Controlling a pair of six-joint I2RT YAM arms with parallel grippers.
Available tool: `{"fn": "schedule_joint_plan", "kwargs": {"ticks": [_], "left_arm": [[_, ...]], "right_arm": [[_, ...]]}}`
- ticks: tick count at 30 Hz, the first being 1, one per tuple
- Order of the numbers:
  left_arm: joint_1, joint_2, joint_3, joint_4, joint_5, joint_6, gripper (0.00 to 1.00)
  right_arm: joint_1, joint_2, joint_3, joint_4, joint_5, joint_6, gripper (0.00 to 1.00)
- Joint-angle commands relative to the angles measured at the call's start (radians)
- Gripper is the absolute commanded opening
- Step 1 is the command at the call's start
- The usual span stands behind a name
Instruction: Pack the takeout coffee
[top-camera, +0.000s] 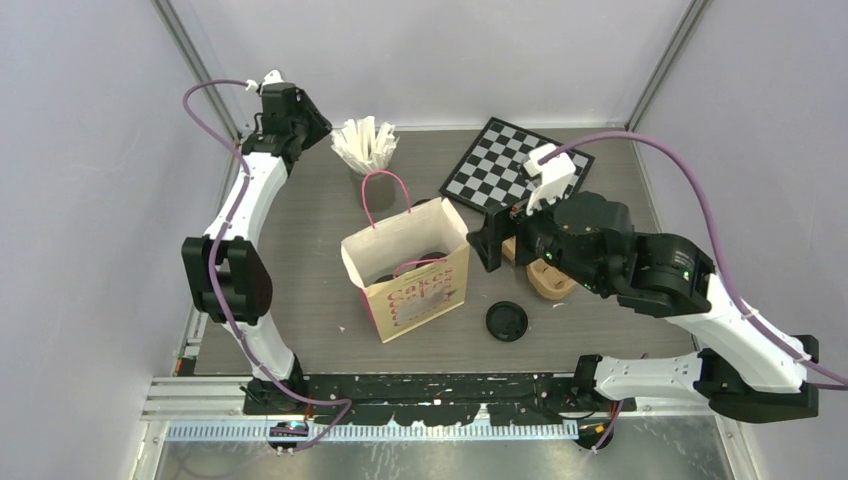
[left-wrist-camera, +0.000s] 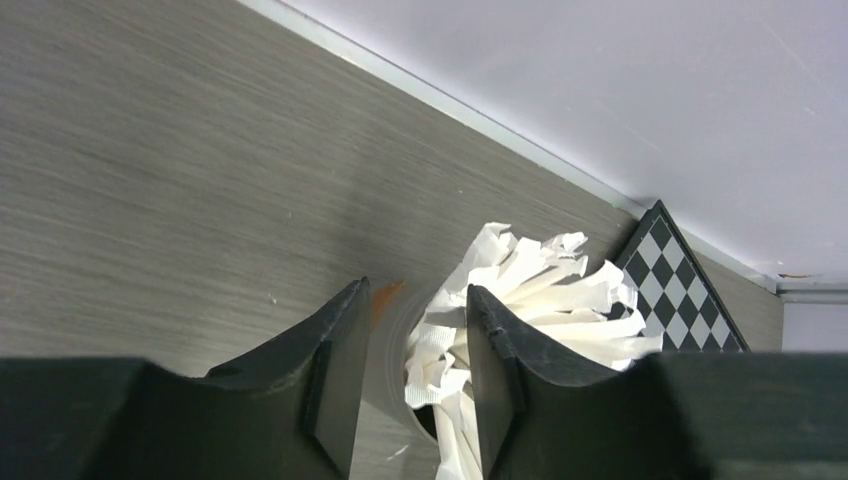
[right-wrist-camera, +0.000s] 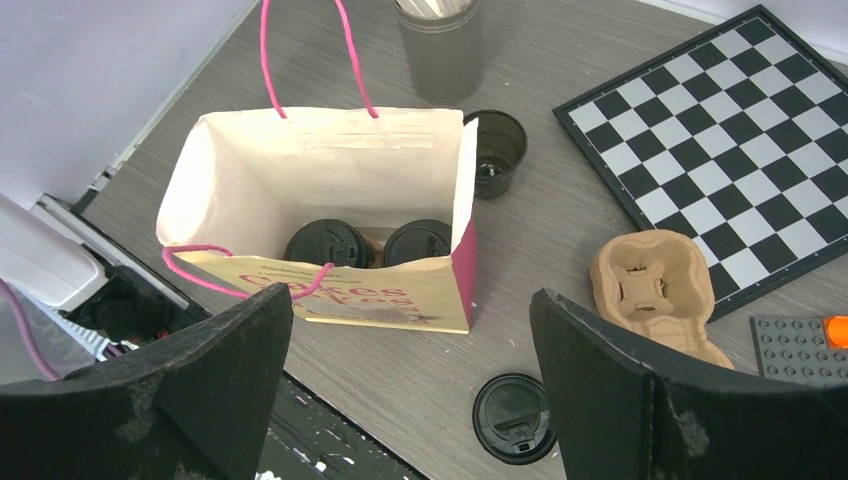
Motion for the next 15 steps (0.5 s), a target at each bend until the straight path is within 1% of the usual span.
{"fn": "schedule_joint_plan", "kwargs": {"ticks": [1, 6, 9, 12, 14, 15], "left_arm": [[0.015, 0.016, 0.052, 0.107, 0.014, 0.006, 0.39], [0.020, 0.027, 0.039, 0.143, 0.067, 0.008, 0.29], [0.020, 0.017, 0.018, 0.163, 0.126, 0.007, 0.19], [0.020, -0.012, -0.011, 0.177, 0.153, 0.013, 0.08], [0.020, -0.037, -0.029, 0.188, 0.163, 0.042, 0.00], [0.020, -0.057, -0.035, 0.194, 0.162, 0.057, 0.00]], "right_arm": [[-0.004, 0.013, 0.038, 0.039, 0.049, -0.007, 0.92], [-0.003, 0.026, 0.032, 0.042, 0.067, -0.013, 0.92], [-0.003, 0.032, 0.027, 0.045, 0.063, -0.011, 0.92], [-0.003, 0.038, 0.032, 0.046, 0.050, -0.010, 0.92], [-0.003, 0.041, 0.036, 0.046, 0.046, -0.011, 0.92], [-0.003, 0.041, 0.037, 0.047, 0.043, -0.014, 0.92]]}}
